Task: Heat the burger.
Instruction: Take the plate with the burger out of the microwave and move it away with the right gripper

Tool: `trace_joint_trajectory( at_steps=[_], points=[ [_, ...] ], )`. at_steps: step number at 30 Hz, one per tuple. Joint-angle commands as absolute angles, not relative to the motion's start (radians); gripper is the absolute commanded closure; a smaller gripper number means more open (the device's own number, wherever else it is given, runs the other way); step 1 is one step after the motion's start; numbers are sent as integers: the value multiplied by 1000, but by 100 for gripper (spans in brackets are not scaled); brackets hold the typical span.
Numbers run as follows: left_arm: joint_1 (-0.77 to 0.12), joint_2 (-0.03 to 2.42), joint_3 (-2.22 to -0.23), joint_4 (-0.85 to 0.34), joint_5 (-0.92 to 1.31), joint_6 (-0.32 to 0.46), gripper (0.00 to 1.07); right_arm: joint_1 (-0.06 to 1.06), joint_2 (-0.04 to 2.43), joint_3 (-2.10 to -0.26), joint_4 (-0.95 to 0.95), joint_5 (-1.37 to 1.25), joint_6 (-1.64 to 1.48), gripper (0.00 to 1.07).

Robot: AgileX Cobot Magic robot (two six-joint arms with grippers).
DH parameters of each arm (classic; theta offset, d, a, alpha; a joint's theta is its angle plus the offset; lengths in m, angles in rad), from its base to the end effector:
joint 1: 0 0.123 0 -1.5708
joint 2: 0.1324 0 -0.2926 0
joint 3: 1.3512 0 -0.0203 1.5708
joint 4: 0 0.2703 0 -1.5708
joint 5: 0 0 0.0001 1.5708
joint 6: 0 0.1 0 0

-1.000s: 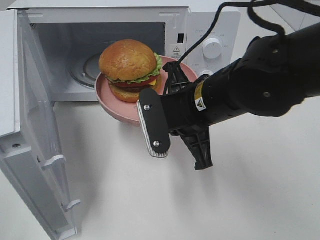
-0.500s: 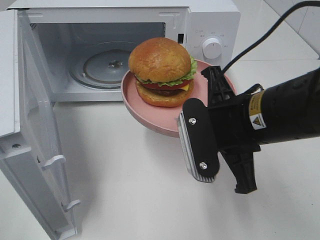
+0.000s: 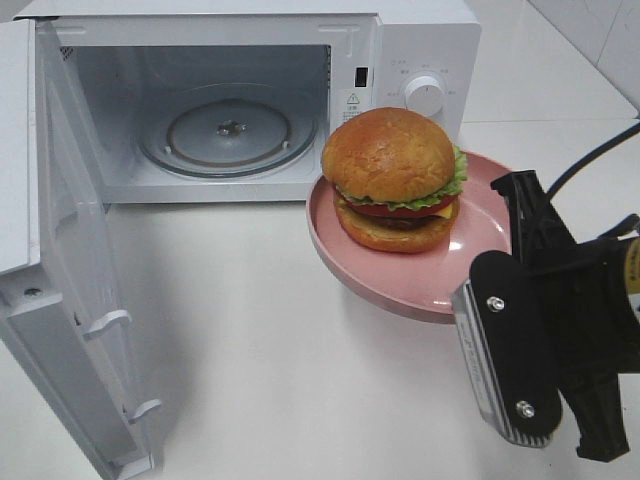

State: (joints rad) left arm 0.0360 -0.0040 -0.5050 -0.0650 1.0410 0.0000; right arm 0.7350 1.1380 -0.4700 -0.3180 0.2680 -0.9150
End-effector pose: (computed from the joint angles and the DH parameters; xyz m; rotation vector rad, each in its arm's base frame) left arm 0.0124 -0.0052 0.2861 -0.0337 2.0141 -0.0545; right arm 0.1668 0.1395 0.1972 -1.9932 1.3874 -0.3232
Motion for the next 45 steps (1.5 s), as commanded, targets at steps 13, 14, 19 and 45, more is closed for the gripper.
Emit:
trace_joint_trajectory(
  at_steps=[13,14,19,45],
  points=[
    [39,-26,-504,-69,1036,0,9,734,844,-385,-333,461,-827,107],
    [39,-26,-504,-69,1036,0,9,734,844,-385,-333,461,-827,107],
    [39,-26,-504,-69,1036,0,9,734,769,-371,-340,551,-791,107],
    [39,-26,-504,-69,1036,0,9,734,710,-371,-576,782,-397,107]
  ],
)
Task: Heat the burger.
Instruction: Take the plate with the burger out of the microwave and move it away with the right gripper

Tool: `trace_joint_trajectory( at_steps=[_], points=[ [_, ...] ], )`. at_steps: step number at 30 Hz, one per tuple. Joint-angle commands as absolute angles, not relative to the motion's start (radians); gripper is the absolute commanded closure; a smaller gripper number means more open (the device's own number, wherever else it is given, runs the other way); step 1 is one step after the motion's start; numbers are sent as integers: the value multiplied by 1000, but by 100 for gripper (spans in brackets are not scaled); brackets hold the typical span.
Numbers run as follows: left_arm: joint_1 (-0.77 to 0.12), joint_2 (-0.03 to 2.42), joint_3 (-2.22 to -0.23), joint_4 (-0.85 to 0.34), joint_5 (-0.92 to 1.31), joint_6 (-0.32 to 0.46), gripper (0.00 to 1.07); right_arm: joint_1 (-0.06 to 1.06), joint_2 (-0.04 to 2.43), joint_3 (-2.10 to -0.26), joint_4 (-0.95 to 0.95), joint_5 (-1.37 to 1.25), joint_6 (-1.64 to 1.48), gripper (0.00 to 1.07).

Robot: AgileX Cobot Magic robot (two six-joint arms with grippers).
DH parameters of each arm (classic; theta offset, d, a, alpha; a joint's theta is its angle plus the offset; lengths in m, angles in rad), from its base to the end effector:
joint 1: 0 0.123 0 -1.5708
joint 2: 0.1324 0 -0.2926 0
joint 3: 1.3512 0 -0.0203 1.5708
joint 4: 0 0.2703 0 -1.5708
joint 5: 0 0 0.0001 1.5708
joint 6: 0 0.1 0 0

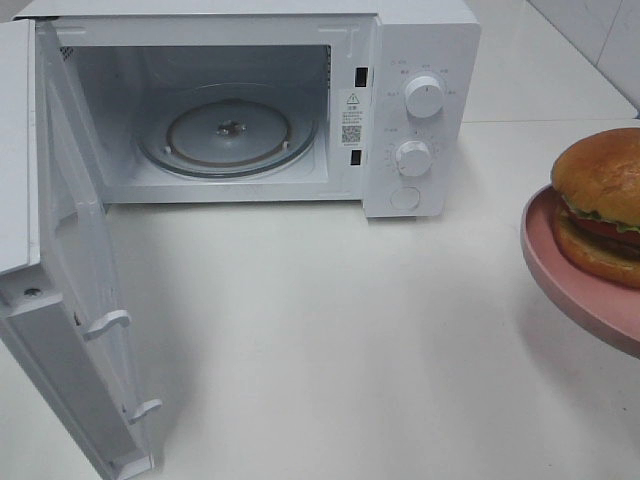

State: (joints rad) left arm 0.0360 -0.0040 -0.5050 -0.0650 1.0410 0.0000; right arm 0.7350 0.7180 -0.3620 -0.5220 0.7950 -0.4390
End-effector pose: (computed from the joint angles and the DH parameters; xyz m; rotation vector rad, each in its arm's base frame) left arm 0.0124 -0.0052 0.2861 -0.0337 2.0141 -0.0545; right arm 0.1158 0.0567 0.2124 -1.6826 1.9038 -0.4992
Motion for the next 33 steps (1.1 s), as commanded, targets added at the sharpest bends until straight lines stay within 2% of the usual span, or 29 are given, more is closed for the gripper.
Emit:
trace_joint_trajectory(
  at_steps=[1,22,33],
  points=[
    [39,-26,-504,-69,1036,0,9,734,710,-371,-576,782,-397,107],
    [39,-26,-504,-69,1036,0,9,734,782,-431,-700,918,35,107],
    [39,-26,-504,-69,1036,0,9,734,938,-500,-754,1007,262,107]
  ],
)
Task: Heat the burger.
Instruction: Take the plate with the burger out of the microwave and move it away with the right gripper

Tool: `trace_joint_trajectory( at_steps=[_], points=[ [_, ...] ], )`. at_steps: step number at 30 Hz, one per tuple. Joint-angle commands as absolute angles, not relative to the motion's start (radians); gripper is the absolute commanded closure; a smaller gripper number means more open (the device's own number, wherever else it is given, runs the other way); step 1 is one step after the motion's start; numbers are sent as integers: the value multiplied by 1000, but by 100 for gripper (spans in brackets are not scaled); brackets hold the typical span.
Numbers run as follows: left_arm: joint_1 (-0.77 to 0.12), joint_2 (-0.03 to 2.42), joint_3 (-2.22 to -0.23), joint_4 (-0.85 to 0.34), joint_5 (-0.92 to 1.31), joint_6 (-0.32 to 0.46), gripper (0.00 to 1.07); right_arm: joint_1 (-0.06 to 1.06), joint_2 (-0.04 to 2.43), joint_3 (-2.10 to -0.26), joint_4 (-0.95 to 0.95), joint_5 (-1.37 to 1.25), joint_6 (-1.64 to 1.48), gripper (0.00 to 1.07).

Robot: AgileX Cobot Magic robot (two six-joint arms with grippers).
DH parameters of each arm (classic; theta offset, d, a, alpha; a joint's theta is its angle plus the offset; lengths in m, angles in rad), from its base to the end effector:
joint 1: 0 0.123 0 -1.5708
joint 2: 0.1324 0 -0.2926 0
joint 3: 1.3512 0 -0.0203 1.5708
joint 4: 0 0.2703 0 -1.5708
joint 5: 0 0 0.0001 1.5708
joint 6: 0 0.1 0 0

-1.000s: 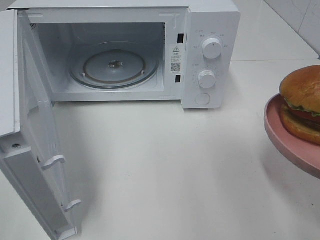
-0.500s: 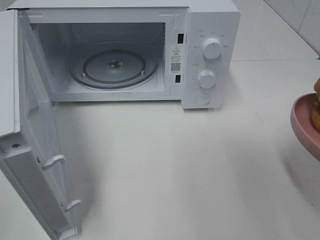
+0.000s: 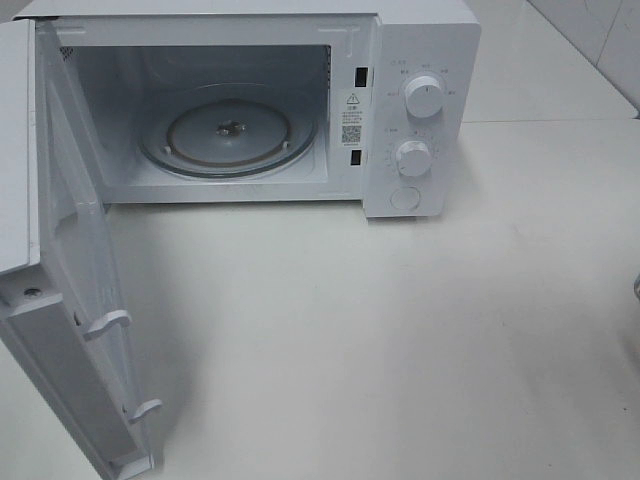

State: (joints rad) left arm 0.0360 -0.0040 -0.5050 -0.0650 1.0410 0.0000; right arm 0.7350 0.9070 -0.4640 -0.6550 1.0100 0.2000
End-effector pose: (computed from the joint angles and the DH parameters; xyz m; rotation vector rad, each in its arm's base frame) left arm 0.0124 -0.0052 0.2861 -0.0337 2.0141 -0.0545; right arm 0.1374 0.0546 0.2186 -1.0702 2.4128 -0.5926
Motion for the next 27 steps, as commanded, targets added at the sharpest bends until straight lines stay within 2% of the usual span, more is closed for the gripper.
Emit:
trace_joint_trajectory(
  at_steps=[1,13,27],
  points=[
    [39,-26,-504,-69,1036,0,9,734,969,-522,-762,1010,305,107],
    [39,-26,-504,-69,1036,0,9,734,1167,-645,-804,1113,530,107],
    [39,-26,-504,-69,1036,0,9,734,1249,-713,-802,1240,658,107]
  ],
)
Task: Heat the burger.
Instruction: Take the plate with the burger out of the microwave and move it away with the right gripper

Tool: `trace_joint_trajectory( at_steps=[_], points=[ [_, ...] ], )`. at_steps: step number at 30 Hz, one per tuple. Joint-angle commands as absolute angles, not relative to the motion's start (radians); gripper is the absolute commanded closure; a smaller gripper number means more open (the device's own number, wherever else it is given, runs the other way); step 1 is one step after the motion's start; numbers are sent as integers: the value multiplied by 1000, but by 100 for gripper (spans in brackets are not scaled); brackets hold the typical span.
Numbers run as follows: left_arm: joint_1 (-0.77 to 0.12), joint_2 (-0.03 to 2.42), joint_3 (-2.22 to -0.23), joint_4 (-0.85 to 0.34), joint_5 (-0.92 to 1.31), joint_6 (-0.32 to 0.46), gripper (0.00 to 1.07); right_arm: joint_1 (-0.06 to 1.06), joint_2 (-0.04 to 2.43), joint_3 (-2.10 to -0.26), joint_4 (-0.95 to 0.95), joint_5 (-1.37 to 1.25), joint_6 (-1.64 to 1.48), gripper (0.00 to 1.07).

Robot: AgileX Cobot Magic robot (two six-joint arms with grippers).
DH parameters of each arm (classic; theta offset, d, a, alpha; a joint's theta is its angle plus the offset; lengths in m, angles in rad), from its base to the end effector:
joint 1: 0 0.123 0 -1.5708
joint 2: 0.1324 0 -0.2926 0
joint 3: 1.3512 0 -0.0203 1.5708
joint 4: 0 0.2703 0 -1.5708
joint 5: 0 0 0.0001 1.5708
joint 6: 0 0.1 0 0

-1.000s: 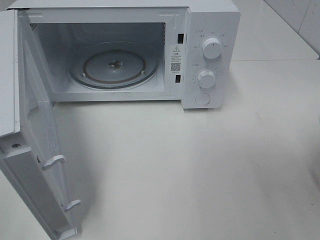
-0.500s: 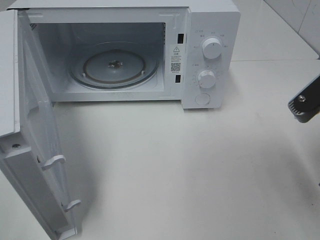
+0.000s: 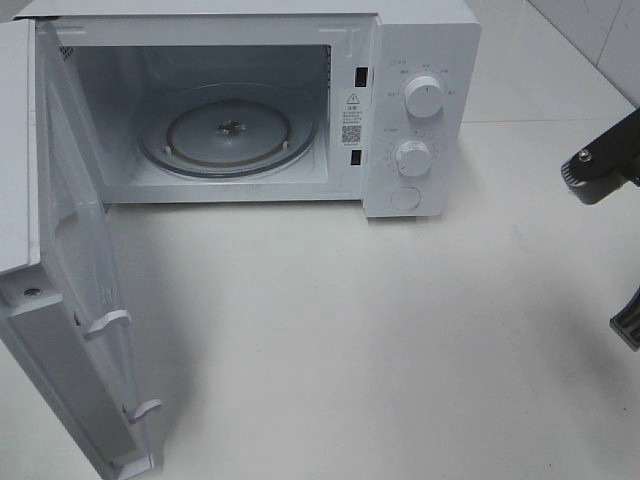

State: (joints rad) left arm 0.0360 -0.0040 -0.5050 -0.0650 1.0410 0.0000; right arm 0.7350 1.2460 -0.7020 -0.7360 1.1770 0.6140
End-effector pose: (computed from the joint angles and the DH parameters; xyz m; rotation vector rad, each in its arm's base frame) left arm 0.0124 -0.0052 0.2861 -0.0337 2.0141 -0.0545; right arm 0.1898 0.0879 0.2309 -0.5775 2.6027 -0.7744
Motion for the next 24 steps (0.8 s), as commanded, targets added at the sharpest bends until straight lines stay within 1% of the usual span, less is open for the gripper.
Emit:
trace_joint_trajectory(
  at_steps=[1,8,24],
  points=[
    [39,-26,-504,-69,1036,0,9,734,1249,-713,-802,1240,658,107],
    [39,-26,-504,-69,1036,0,9,731,1249,-709,-801,1236,722,107],
    [39,-26,-504,-69,1036,0,9,731,1250,-589,-811,1128,817,107]
  ],
)
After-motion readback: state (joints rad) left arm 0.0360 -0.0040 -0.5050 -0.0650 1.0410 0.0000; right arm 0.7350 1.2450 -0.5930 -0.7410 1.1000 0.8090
